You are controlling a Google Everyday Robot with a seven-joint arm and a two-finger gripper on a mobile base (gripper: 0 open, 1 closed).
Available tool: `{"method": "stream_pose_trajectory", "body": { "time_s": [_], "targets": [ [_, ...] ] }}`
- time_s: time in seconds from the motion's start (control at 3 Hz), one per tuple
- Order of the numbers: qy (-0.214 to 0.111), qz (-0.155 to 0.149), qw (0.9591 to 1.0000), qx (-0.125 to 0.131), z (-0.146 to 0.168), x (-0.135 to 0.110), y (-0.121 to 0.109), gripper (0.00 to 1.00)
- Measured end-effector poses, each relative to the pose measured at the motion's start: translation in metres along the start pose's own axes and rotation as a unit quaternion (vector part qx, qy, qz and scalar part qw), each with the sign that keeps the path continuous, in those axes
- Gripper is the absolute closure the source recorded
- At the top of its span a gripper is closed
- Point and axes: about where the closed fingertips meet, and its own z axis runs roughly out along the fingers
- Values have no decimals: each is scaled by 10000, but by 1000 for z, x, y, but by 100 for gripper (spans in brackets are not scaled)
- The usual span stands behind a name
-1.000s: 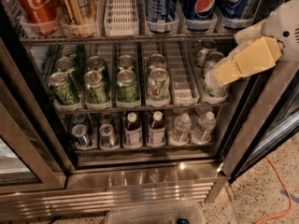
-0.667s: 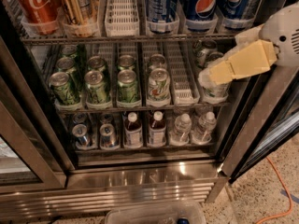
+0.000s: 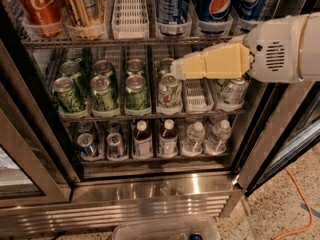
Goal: Pick pepsi can from top shelf of fridge
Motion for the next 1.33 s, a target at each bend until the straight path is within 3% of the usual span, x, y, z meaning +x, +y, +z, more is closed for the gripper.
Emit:
{"method": "stream_pose_trajectory", "body": {
  "time_s": [0.33, 0.67, 1.33],
  "targets": [
    [-544, 190, 9983, 13, 12, -19, 6, 0],
    [-890, 94, 9958, -169, 21, -35, 13, 0],
    [-1010, -447, 9937, -206, 37, -45, 12, 0]
  ]
}}
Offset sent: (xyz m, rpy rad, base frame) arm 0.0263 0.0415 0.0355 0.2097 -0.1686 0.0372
